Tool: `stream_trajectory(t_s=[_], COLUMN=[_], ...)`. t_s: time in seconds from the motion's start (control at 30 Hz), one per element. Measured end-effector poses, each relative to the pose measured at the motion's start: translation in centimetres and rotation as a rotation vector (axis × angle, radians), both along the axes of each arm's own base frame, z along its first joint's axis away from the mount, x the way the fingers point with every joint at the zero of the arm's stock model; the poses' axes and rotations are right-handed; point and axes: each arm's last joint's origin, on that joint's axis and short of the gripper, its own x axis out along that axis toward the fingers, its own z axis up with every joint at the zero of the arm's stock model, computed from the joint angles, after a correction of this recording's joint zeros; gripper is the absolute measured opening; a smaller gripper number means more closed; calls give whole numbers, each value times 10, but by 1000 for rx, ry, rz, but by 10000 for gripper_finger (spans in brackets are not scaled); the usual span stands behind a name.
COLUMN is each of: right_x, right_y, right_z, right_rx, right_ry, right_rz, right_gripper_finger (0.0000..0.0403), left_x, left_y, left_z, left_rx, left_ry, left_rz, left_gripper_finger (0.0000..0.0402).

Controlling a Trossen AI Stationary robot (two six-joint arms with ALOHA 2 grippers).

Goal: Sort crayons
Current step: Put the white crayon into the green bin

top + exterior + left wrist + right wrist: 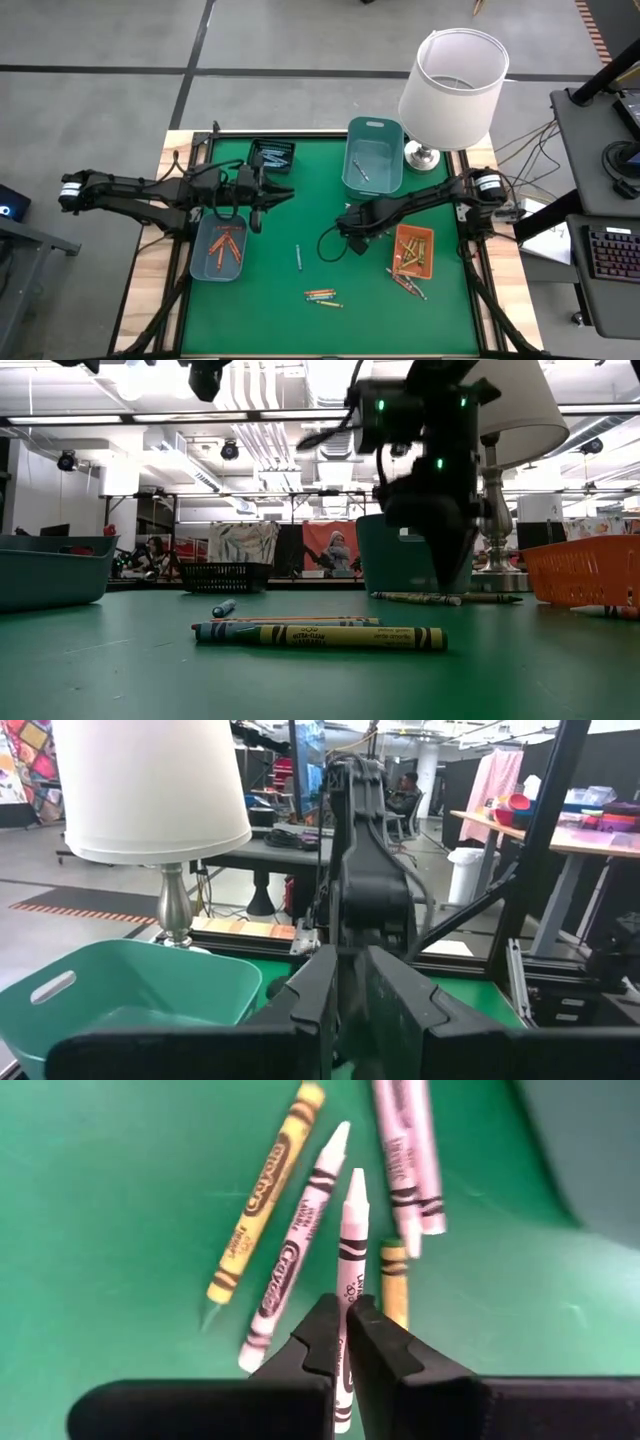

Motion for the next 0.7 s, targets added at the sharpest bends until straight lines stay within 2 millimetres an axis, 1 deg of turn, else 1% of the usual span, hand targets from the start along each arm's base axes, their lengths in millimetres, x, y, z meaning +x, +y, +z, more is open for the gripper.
stream_trajectory(t_s=[0.23,0.43,0.57,0.7], right_x=[-5,-7,-3,5], right_y=[1,1,1,2], right_z=[34,62,79,93], right_rx=[3,-4,-21,-53], right_ry=[-87,-190,-332,-471], right_rz=[46,145,226,321], right_gripper_finger=[11,11,10,10], left_x=[2,8,14,16], left_y=[-8,-18,-23,-28], left_z=[-2,-8,-13,-17], left_rx=[-6,-17,-29,-48], left_ry=[11,35,56,72], left_rz=[-39,-79,-90,-49], left_gripper_finger=[39,39,39,39])
